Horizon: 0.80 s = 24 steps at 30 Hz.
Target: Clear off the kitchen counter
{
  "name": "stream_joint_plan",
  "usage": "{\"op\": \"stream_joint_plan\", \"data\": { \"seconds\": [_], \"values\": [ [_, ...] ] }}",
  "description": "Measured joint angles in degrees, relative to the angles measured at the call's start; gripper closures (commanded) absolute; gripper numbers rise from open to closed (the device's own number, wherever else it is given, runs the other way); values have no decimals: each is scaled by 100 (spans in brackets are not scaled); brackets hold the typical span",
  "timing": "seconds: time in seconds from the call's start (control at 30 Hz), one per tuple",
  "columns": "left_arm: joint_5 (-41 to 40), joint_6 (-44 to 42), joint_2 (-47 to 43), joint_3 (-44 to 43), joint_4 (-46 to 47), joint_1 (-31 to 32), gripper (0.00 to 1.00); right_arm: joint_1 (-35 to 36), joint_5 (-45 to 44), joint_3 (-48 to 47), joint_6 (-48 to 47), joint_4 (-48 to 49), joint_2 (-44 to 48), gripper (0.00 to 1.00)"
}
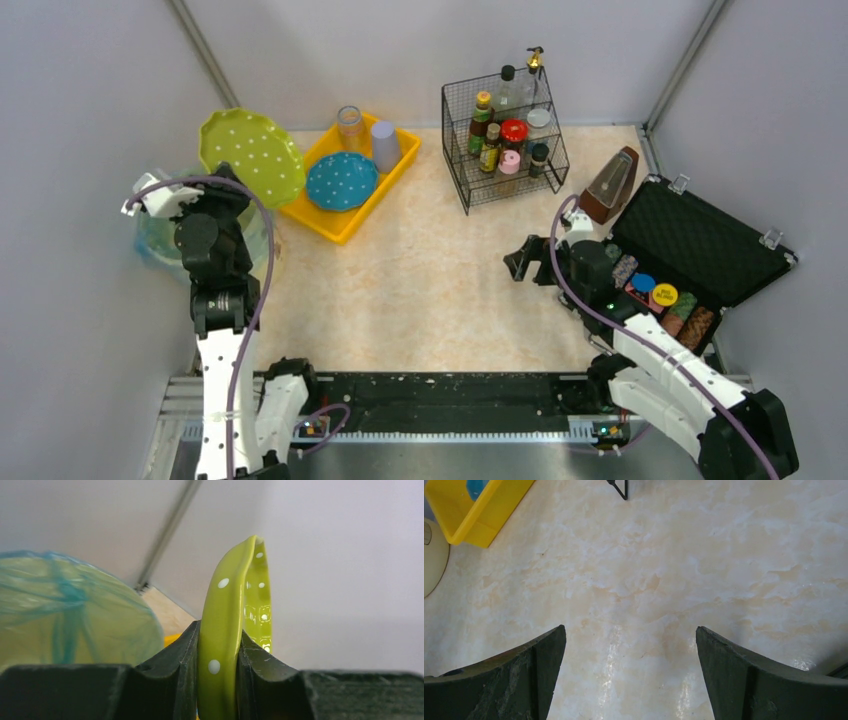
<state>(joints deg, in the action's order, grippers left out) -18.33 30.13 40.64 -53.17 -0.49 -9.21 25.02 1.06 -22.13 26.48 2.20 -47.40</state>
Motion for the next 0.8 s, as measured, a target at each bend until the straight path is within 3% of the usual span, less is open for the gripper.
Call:
{"op": "stream_joint_plan", "data": {
  "seconds": [0.47, 0.8],
  "values": [
    [1464, 992, 822, -15, -179, 26, 100, 74, -186, 0, -55, -4, -24, 1],
    [1032, 817, 2291, -411, -769, 667, 98, 74, -238, -2, -59, -9, -28, 1]
  ]
}}
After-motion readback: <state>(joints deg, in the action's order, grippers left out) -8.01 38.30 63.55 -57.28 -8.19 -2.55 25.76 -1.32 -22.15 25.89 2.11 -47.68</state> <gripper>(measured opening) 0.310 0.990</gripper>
